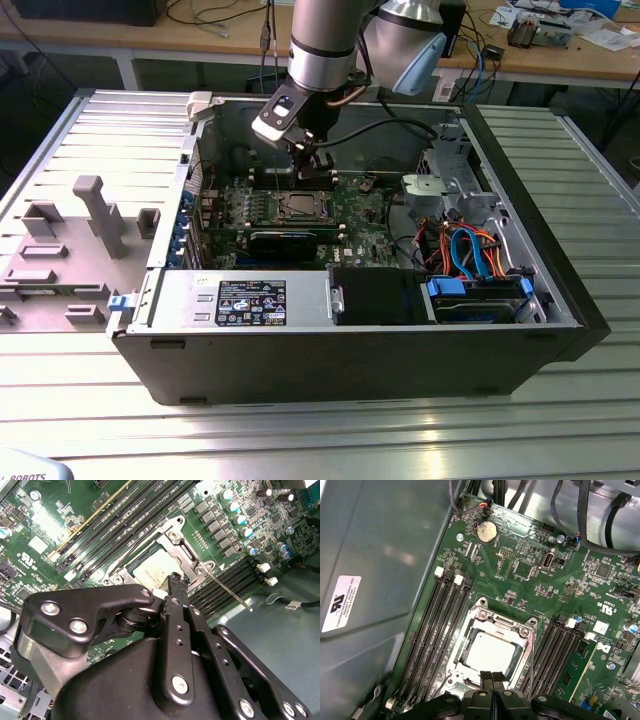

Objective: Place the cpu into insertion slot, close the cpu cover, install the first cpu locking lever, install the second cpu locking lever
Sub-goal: 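Install the first cpu locking lever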

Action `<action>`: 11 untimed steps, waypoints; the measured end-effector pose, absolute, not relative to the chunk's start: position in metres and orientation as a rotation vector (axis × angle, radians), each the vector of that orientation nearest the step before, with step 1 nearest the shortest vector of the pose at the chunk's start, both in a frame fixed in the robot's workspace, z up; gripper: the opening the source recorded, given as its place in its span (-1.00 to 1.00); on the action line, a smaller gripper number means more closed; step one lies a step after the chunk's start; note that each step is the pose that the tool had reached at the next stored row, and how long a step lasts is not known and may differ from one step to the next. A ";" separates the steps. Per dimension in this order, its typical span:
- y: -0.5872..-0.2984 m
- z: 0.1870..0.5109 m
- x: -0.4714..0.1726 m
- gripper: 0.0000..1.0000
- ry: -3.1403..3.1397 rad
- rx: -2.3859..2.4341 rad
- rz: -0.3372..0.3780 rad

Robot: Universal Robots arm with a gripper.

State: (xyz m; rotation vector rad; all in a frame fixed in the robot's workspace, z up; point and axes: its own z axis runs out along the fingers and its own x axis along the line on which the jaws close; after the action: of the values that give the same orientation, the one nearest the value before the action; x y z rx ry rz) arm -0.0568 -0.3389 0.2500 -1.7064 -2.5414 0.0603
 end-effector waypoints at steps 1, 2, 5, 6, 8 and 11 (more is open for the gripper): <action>-0.339 0.250 -0.057 -0.79 -2.543 -1.704 0.060; -0.339 0.250 -0.057 -0.79 -2.545 -1.702 0.061; -0.339 0.250 -0.057 -0.79 -2.549 -1.696 0.061; -0.339 0.250 -0.057 -0.79 -2.552 -1.692 0.061; -0.339 0.250 -0.057 -0.79 -2.555 -1.687 0.061; -0.339 0.250 -0.057 -0.79 -2.559 -1.680 0.062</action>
State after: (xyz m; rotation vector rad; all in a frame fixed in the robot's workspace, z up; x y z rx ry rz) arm -0.0568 -0.3389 0.2500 -1.6805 -2.5591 0.0616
